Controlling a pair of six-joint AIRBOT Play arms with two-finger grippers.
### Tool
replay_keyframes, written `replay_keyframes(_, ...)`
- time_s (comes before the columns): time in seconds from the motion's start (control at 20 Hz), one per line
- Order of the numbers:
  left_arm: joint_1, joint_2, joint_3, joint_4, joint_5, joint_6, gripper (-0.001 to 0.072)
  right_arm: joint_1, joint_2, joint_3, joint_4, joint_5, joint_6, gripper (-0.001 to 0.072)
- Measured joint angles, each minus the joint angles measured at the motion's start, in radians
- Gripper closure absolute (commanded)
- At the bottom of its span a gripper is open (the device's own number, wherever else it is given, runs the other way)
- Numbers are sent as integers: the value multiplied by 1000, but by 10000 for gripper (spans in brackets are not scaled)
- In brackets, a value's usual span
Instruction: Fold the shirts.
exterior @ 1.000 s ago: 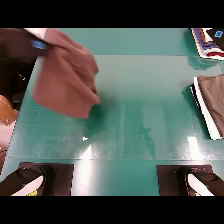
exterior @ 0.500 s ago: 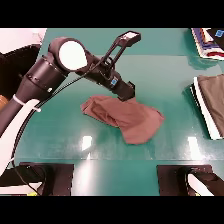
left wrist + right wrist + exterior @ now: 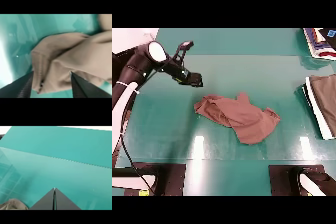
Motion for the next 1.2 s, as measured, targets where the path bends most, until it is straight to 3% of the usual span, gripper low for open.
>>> replay_keyframes(0.45, 13, -151, -93, -126, 158, 65, 164, 0, 0, 0, 2, 28, 0, 694)
replay_keyframes(0.9, -53, -192, -99, -125, 228, 81, 171, 0, 0, 0, 8, 39, 0, 694)
replay_keyframes(1.0, -62, -196, -98, -130, 228, 81, 616, 0, 0, 0, 9, 42, 0, 694)
replay_keyframes(1.05, -63, -198, -99, -132, 228, 82, 679, 0, 0, 0, 9, 44, 0, 694)
replay_keyframes(1.2, -57, -195, -79, -133, 201, 84, 680, 0, 0, 0, 7, 68, 1, 694)
